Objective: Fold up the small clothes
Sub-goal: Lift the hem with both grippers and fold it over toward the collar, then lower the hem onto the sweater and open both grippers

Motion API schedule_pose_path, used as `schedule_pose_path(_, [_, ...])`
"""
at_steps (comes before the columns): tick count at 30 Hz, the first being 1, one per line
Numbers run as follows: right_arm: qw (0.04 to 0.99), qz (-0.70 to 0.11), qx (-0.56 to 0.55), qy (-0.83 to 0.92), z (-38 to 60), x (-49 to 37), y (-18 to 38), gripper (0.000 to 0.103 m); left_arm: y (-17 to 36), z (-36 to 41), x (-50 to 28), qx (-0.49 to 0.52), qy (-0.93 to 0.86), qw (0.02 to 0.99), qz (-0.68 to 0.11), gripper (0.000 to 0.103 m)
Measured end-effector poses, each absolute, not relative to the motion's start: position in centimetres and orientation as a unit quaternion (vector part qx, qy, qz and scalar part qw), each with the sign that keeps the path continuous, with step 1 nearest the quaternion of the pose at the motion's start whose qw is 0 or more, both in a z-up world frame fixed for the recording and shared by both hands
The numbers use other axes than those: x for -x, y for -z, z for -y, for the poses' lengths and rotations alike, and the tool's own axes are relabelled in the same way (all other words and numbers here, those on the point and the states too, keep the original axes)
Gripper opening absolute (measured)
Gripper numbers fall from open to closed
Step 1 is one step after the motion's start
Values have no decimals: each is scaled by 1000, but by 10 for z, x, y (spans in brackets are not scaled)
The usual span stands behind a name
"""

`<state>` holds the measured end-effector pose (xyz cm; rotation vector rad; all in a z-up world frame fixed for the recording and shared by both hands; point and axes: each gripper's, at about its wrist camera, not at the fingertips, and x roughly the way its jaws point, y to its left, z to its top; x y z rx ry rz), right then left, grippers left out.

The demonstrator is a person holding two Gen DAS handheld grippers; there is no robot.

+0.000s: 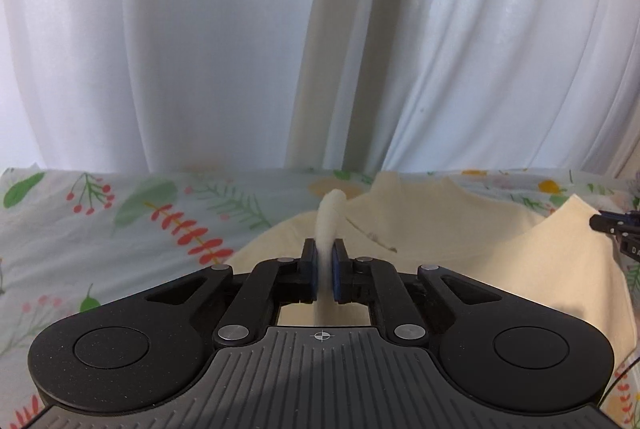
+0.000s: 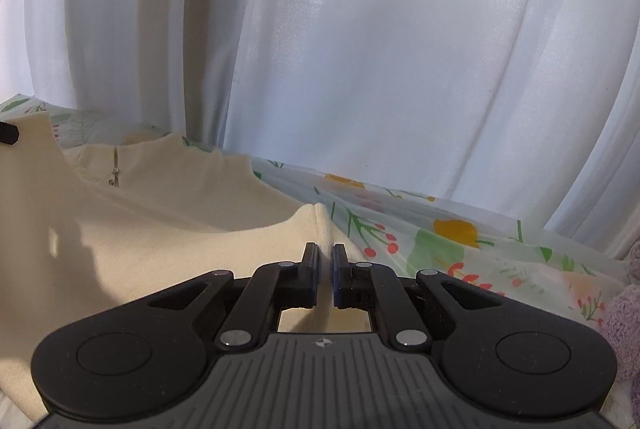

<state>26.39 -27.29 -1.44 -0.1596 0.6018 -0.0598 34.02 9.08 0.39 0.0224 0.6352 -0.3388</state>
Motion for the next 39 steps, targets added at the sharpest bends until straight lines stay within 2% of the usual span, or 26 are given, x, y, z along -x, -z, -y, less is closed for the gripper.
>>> schedule_pose_path(6, [957, -269, 68, 82, 274, -325, 7, 6, -4, -74, -393, -19, 113, 957, -268, 9])
schedule_pose_path(10, [953, -283, 41, 105, 278, -354, 18, 6, 19, -67, -421, -5, 98, 951, -294, 9])
schedule_pose_path(18, [946, -292, 59, 126, 279, -364, 46, 7, 55, -69, -432, -1, 64, 946, -318, 12])
schedule_pose_path(20, [947, -278, 60, 149, 280, -359, 43, 9, 55, -72, -431, -7, 34, 944, -327, 16])
schedule_pose_path(22, [953, -254, 39, 160, 284, -349, 35, 31, 47, -80, -422, 12, 5, 947, -320, 20])
schedule_pose_path(23, [958, -241, 12, 153, 287, -342, 31, 35, 43, -83, -418, 24, 11, 949, -314, 24])
schedule_pose_path(24, [963, -233, -23, 134, 288, -336, 28, 37, 37, -84, -412, 42, 28, 950, -308, 29])
schedule_pose_path(26, [965, -236, -83, 82, 285, -328, 28, 37, 34, -77, -407, 66, 72, 946, -309, 49])
schedule_pose_path(28, [956, -253, -146, 11, 276, -327, 37, 37, 39, -64, -405, 86, 131, 936, -314, 57])
schedule_pose_path(32, [936, -275, -214, -50, 262, -336, 62, 37, 57, -33, -407, 87, 153, 929, -325, 65])
schedule_pose_path(37, [953, -282, -106, 47, 268, -345, 80, 41, 81, -26, -411, 75, 86, 934, -337, 67])
schedule_pose_path(39, [953, -274, -122, 50, 283, -345, 77, 44, 84, -27, -409, 46, 80, 941, -325, 67])
